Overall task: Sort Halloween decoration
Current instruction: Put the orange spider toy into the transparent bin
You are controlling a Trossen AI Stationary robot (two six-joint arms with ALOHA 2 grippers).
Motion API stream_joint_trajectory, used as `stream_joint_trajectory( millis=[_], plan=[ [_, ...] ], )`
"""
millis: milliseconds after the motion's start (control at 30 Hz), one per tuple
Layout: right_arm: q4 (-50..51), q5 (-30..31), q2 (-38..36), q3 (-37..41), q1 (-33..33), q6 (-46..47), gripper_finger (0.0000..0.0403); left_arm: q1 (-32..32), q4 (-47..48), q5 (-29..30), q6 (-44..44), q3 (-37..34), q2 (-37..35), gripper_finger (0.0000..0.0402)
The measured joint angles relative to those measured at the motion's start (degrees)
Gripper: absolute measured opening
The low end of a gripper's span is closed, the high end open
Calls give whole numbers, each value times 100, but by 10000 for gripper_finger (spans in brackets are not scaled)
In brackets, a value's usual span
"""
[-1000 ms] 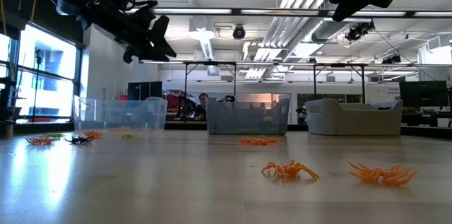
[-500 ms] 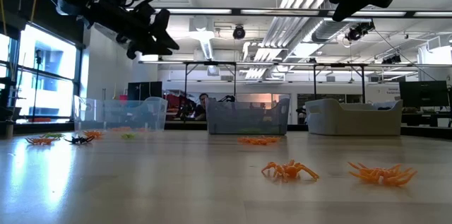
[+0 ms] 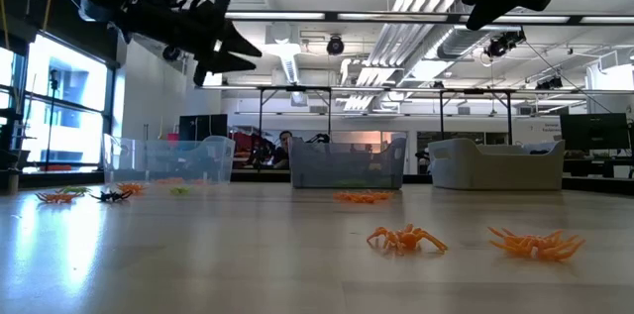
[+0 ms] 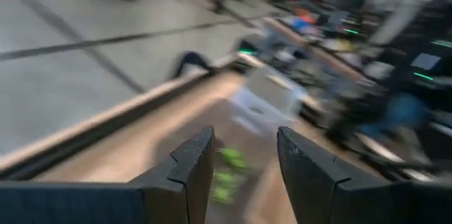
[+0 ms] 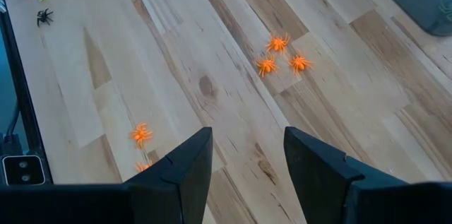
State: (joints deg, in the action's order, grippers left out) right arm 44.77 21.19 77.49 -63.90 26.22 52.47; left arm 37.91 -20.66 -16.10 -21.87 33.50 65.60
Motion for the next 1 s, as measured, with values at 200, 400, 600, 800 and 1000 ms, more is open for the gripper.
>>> stream_joint_trajectory(
  millis=[200, 400, 600, 800, 1000],
  plan=[
    [1, 0, -1, 0, 0, 2, 171, -523, -375, -1450, 199, 2, 0, 141],
    [2, 0, -2, 0, 0, 2, 171, -1264, -430, -1650, 365, 1, -2, 141],
    [0, 0, 0, 0, 0, 2, 171, -1855, -221, -1662, 409, 2, -2, 141],
    [0, 0, -2, 0, 0, 2, 171, -2829, 144, -1280, 413, 2, 283, 141],
    [0, 0, -1, 0, 0, 2, 171, -3724, -193, -638, 460, 2, 900, 141]
  ],
)
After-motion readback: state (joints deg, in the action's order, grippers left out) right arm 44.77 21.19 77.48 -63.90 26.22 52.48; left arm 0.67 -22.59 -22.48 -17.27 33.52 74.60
